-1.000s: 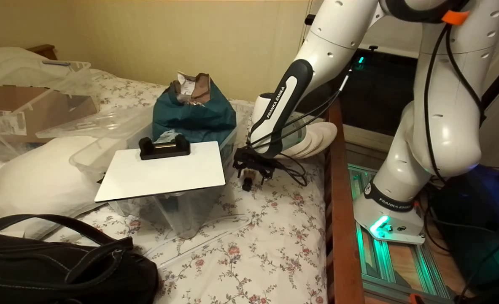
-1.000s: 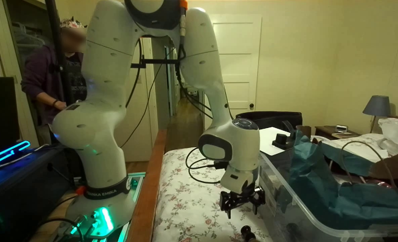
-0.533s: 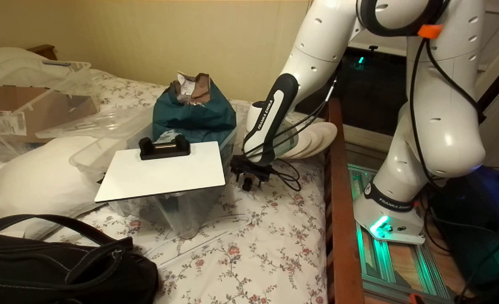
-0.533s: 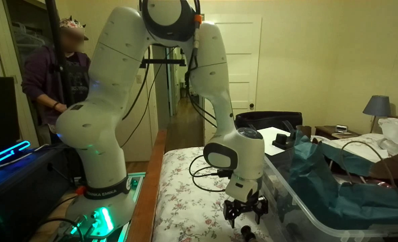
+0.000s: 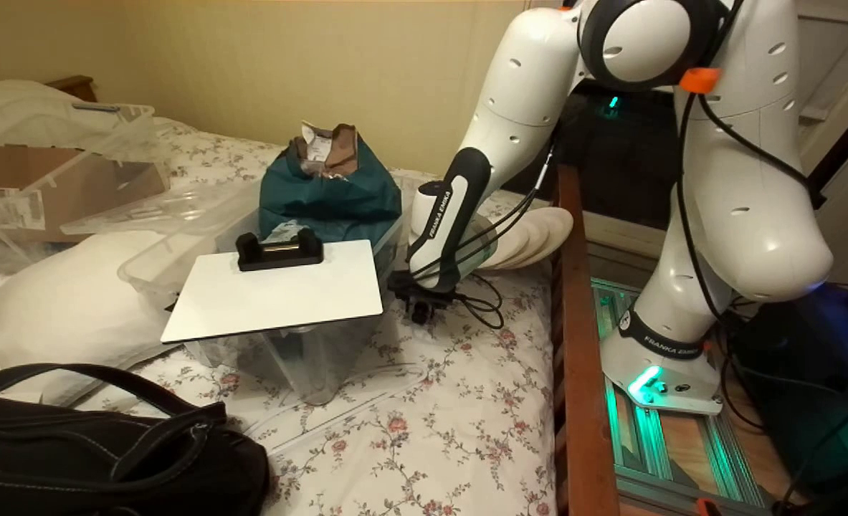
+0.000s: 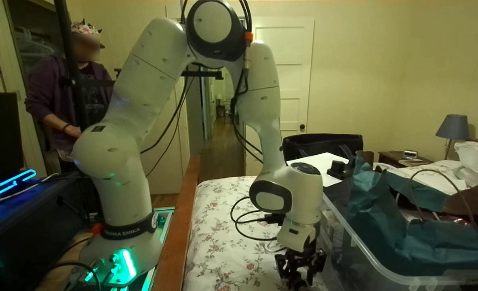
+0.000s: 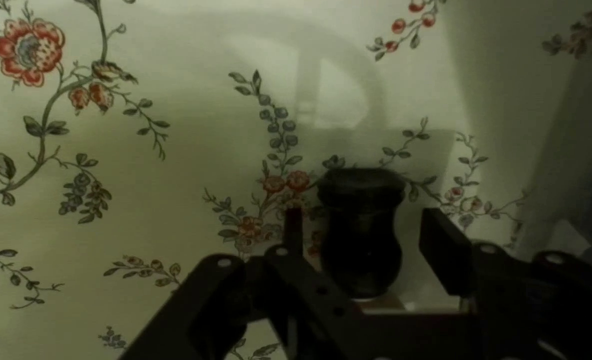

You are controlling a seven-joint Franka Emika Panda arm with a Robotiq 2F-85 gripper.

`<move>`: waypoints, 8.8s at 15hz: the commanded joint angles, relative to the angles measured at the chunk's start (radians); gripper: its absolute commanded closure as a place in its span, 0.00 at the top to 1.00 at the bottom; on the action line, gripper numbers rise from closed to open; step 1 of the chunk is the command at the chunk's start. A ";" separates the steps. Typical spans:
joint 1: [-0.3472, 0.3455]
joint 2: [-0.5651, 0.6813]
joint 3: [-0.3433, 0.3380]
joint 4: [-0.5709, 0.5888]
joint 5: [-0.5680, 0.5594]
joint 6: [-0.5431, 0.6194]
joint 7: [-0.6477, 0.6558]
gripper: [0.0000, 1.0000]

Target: Rub the brush over the white object

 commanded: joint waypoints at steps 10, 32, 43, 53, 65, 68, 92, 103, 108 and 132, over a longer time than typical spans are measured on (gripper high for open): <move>0.003 0.044 0.005 0.056 -0.015 -0.050 0.032 0.24; -0.543 -0.400 0.084 -0.123 0.570 -0.385 -0.555 0.13; -0.610 -0.124 -0.149 0.208 0.792 -0.814 -0.415 0.13; -0.610 0.120 -0.192 0.333 0.959 -0.766 -0.303 0.13; -0.668 0.048 -0.295 0.270 0.933 -0.772 -0.223 0.13; -0.664 0.018 -0.311 0.225 0.905 -0.780 -0.247 0.13; -0.681 0.135 -0.261 0.322 1.060 -0.831 -0.399 0.13; -0.749 0.073 -0.341 0.226 1.047 -0.795 -0.414 0.13; -0.736 -0.007 -0.375 0.147 1.008 -0.773 -0.428 0.13; -0.607 -0.004 -0.248 0.161 0.999 -0.908 -0.564 0.13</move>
